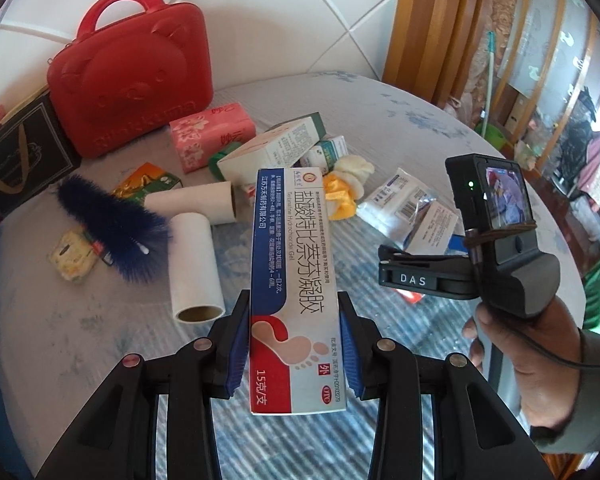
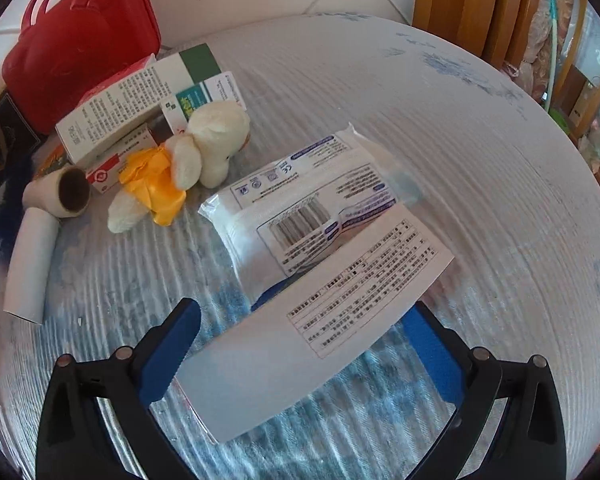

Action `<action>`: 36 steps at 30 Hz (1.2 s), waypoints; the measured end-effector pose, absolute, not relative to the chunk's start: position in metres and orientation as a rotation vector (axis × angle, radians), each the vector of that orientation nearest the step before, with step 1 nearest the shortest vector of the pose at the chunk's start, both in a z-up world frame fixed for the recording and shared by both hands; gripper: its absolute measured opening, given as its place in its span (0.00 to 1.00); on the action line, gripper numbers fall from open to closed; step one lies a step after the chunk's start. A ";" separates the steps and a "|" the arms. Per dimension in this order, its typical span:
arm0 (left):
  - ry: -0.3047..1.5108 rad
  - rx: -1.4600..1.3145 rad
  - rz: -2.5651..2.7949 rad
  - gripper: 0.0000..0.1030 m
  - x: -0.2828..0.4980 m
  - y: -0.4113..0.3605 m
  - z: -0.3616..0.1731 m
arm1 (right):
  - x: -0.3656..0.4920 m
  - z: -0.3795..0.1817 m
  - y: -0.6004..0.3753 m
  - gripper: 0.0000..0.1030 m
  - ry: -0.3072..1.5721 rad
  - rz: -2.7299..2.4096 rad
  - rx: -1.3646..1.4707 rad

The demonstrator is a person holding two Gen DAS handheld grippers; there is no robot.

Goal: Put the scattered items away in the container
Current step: 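Grasp the blue-red ointment box with the left tool while the right tool grasps a white carton, then lift the ointment box and white carton and carry both toward the blue crate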

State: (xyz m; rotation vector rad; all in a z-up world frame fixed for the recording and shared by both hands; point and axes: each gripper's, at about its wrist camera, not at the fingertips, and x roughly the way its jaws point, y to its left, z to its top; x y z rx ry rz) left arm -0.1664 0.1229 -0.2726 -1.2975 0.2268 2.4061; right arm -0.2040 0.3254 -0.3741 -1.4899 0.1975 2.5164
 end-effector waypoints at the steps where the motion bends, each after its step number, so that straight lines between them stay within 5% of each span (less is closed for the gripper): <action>1: 0.223 -1.301 2.410 0.37 -0.166 0.120 -0.273 | -0.203 -0.374 0.324 0.94 0.179 2.527 -1.483; 5: 0.204 -1.308 2.419 0.37 -0.165 0.114 -0.273 | -0.196 -0.368 0.329 0.59 0.169 2.562 -1.476; 10: 0.176 -1.293 2.416 0.37 -0.161 0.119 -0.269 | -0.188 -0.363 0.344 0.42 0.203 2.565 -1.533; 36: 0.127 -1.092 2.489 0.37 -0.111 0.137 -0.164 | -0.111 -0.218 0.368 0.41 0.064 2.716 -1.442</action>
